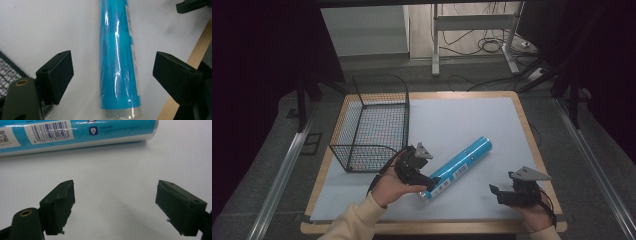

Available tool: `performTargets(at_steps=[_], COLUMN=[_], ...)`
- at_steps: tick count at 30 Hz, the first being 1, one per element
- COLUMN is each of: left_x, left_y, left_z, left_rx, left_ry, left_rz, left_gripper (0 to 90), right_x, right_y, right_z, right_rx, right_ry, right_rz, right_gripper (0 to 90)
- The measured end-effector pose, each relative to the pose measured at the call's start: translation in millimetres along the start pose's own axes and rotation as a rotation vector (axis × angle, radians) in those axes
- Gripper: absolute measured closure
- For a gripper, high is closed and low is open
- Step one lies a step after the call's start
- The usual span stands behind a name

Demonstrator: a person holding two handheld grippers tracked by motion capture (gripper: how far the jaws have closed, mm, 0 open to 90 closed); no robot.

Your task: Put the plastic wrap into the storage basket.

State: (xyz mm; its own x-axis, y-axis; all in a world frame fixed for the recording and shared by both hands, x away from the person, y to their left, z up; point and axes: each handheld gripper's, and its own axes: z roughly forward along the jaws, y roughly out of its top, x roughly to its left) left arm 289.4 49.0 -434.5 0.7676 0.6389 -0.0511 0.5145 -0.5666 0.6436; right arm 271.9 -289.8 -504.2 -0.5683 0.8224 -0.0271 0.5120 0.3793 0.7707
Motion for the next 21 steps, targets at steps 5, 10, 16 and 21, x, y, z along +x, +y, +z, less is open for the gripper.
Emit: performTargets(at_steps=[5,10,16,21], left_x=[-4.7,-9.8,-11.5,-10.8], left_y=[8.0,15.3,25.3,32.7], left_z=[7.8,17.6,27.9,35.7], left_rx=[0.014,0.036,0.053,0.071], left_ry=[-0.015,-0.018,-0.029,-0.029], left_rz=[0.021,0.04,0.041,0.042], left_gripper=[16.4,16.3,16.1,16.1], right_x=[-0.1,0.6,0.1,0.9], right_y=[-0.2,0.0,0.1,0.5], right_z=[0.2,0.0,-0.6,-1.3], right_rx=[0.003,0.003,0.002,-0.006], right_ry=[0.002,0.003,0.002,0.0], right_rz=[0.002,-0.002,-0.001,-0.007], right_gripper=[16.1,16.1,16.1,16.2])
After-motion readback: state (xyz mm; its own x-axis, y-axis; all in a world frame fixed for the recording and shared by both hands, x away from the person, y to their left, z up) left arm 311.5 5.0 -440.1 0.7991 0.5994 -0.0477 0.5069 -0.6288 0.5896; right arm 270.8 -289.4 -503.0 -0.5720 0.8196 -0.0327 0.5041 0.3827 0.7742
